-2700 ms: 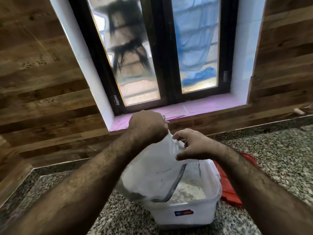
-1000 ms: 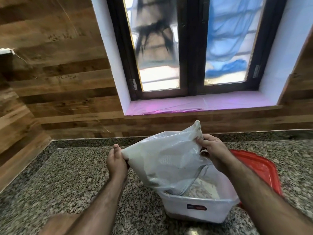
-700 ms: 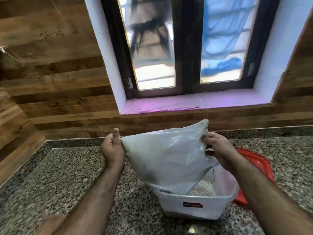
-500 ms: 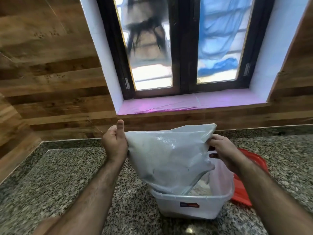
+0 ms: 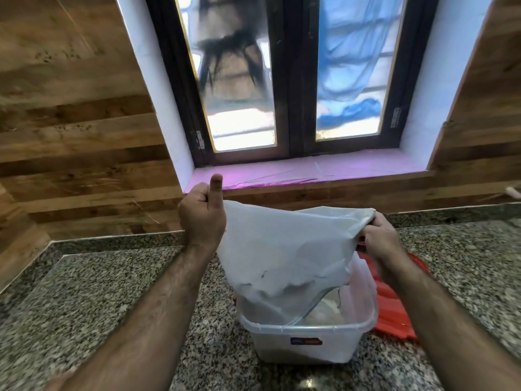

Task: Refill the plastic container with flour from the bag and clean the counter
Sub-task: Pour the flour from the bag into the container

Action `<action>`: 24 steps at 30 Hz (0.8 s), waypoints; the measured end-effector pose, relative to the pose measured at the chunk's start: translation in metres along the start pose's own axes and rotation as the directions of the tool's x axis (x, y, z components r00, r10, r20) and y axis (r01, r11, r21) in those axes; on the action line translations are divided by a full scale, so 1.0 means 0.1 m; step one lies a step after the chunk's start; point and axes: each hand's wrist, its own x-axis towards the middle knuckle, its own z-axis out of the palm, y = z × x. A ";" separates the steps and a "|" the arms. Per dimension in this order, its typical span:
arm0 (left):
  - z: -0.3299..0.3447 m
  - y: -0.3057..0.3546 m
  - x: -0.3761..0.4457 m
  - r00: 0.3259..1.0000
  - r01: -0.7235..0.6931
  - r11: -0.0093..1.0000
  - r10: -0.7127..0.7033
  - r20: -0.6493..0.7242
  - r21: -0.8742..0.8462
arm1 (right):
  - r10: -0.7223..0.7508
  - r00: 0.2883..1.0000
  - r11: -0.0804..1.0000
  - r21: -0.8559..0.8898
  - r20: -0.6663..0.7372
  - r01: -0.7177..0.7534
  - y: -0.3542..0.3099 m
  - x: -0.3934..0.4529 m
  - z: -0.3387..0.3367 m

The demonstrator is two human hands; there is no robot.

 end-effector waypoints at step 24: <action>0.14 -0.06 -0.08 0.998 0.030 0.982 -0.017 0.068 -0.188 | -0.127 0.749 0.125 -0.738 0.651 0.663 -0.46 0.08 -0.19</action>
